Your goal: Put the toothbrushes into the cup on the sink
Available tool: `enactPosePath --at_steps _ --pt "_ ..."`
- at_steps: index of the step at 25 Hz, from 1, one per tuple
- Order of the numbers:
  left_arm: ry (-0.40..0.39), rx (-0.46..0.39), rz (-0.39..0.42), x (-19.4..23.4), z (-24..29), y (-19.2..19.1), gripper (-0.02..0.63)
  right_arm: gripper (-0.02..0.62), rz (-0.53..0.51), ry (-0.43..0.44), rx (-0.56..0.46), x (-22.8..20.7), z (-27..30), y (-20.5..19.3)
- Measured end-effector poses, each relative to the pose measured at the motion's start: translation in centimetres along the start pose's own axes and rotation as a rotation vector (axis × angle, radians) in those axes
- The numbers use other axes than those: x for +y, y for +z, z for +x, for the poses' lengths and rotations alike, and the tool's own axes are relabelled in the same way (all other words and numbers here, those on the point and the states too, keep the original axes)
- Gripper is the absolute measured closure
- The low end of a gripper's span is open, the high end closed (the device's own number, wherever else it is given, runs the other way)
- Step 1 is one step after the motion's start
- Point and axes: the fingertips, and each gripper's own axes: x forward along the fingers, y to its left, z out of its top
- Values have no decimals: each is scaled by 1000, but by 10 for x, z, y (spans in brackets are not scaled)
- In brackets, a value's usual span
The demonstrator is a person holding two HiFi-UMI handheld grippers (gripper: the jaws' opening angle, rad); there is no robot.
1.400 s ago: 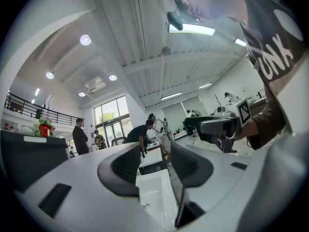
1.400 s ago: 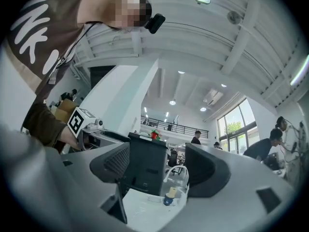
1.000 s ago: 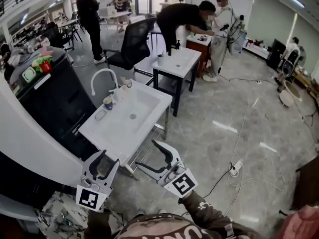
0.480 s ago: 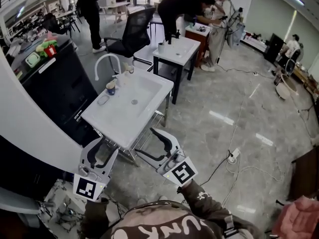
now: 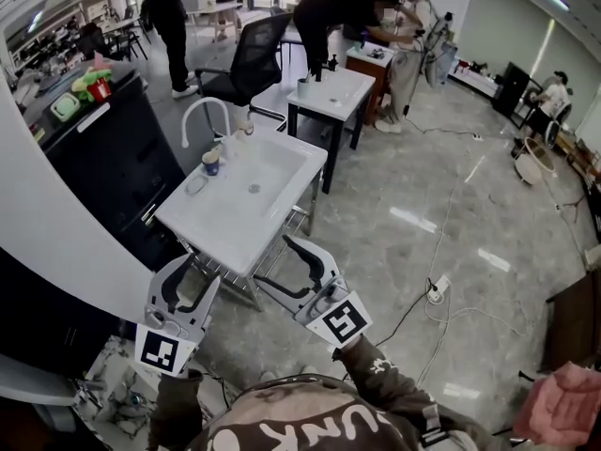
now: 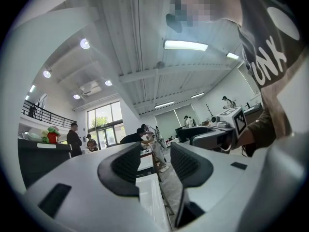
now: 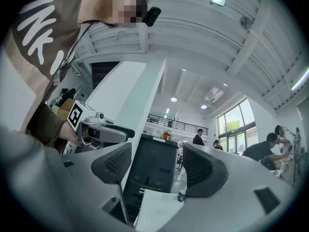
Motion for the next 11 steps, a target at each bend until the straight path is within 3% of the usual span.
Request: enactPosePath --at_steps 6,11 --pt "7 -4 -21 5 -8 4 423 277 -11 2 -53 6 8 13" --pt "0 3 7 -2 -11 7 423 279 -6 2 -1 10 -3 13"
